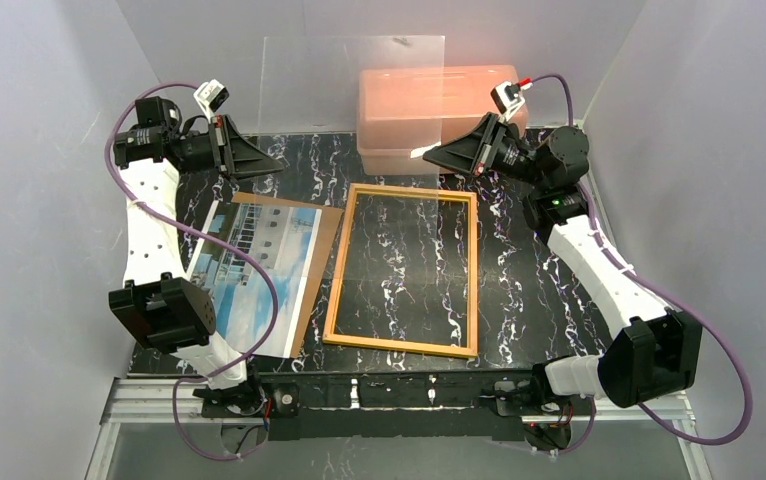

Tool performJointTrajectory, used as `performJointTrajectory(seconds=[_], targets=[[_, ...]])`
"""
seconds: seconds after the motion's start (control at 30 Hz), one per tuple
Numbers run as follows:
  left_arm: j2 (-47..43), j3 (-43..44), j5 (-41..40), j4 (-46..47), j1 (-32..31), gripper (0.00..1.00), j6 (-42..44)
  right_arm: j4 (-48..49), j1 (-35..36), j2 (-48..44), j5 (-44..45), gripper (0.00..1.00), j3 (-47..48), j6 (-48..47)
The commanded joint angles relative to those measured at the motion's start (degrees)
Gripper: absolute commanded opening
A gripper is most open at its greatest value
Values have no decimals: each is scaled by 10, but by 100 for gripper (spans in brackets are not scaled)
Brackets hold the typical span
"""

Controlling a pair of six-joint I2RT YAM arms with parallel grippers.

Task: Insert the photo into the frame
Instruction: Place the photo frame item in the photo frame.

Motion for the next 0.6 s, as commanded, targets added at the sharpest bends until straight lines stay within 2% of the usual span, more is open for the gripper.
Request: performJointTrajectory(seconds=[0.0,0.07,0.37,0.47,0.57], targets=[[-21,-4,56,3,-5,7,-2,-21,2,-26,23,8,-8,-34],[-21,-7,51,7,-5,0,-2,-20,1,-30,23,13,-13,-33],[-25,-17,25,16,-8,0,-26,6,25,-33,35,28,-33,-19],[-34,-31,21,51,-9,0,-55,5,37,-30,46,37,-38,-21],[-44,-49,18,88,-10,0,-85,-1,47,-27,55,34,-43,-26]])
